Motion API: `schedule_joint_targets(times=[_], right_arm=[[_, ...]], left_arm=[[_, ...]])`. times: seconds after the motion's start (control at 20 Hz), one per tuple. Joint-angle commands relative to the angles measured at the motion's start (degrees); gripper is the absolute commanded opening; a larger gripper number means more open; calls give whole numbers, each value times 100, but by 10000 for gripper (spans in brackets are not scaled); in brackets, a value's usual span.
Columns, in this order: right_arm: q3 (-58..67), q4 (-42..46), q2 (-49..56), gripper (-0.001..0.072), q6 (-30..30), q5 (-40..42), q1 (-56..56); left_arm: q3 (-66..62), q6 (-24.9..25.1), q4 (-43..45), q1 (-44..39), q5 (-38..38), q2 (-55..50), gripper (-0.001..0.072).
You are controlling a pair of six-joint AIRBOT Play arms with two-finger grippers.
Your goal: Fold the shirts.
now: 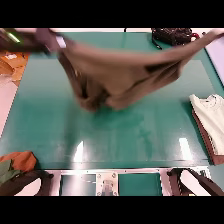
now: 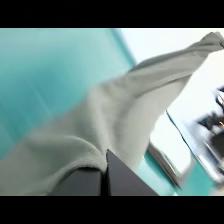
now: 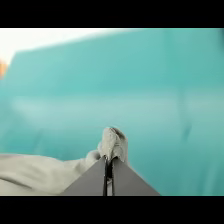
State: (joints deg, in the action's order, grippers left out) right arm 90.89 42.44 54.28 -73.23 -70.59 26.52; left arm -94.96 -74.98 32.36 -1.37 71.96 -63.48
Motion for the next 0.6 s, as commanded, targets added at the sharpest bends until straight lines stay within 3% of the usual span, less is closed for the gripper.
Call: schedule_joint_targets(times=[0.0, 0.1, 0.3, 0.4, 0.55], right_arm=[[1268, 48, -754, 15, -310, -122, 540], [1421, 398, -1266, 15, -321, 116, 728], [1445, 1377, -1843, 15, -483, 684, 726], [1381, 1292, -1711, 15, -479, 675, 684], [846, 297, -1113, 15, -90, 667, 621]], left_arm=[[-2326, -269, 645, 7, 122, 326, 31], [-2951, -315, 697, 7, 59, 592, 31], [-2900, -313, 951, 7, 20, 1051, 31], [-2811, -337, 1139, 7, 63, 1005, 31], [-1766, -407, 1259, 7, 2, 844, 31]])
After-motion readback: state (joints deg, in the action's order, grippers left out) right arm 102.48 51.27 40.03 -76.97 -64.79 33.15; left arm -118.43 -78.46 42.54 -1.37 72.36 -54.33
